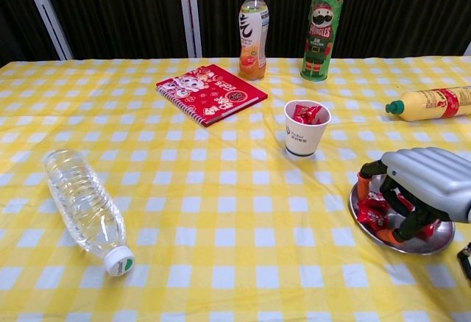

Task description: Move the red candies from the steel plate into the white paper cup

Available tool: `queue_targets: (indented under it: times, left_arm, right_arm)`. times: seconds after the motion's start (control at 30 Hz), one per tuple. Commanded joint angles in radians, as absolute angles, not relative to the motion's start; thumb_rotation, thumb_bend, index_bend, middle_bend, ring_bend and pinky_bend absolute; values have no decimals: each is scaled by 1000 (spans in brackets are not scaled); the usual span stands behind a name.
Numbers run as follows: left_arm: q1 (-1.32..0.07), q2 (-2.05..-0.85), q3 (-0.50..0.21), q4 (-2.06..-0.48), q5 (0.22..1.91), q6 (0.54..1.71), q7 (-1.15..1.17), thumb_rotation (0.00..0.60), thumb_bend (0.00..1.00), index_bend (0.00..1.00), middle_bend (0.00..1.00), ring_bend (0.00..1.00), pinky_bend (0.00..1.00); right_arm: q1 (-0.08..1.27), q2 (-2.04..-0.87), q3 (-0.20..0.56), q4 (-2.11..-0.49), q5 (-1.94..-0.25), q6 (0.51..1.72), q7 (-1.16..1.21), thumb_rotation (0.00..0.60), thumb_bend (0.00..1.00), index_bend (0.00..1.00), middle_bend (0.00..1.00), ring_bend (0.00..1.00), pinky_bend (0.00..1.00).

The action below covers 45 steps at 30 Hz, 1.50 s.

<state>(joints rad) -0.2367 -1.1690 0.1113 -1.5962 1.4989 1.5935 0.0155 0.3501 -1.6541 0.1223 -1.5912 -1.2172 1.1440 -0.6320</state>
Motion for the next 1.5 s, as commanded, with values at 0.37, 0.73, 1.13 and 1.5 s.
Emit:
queue_targets:
  times: [0.37, 0.73, 1.13, 1.5]
  left_arm:
    - [-223, -1165, 84, -1609, 1515, 1564, 19, 600, 77, 0, 0, 0, 0]
    - [-208, -1162, 67, -1601, 1530, 1548, 7, 600, 77, 0, 0, 0, 0]
    - [-198, -1163, 49, -1600, 1537, 1532, 3, 600, 77, 0, 0, 0, 0]
    - [-195, -1162, 28, -1618, 1527, 1507, 17, 600, 77, 0, 0, 0, 0]
  right_arm:
    - [364, -1661, 108, -1568, -1209, 1142, -601, 600, 430, 555, 799, 800, 852]
    - [373, -1672, 104, -1554, -1221, 1161, -579, 600, 473, 612, 799, 800, 852]
    - [402, -1602, 168, -1676, -1300, 1225, -542, 600, 497, 614, 799, 800, 852]
    - [522, -1591, 312, -1704, -1201, 1157, -575, 600, 497, 614, 799, 800, 852]
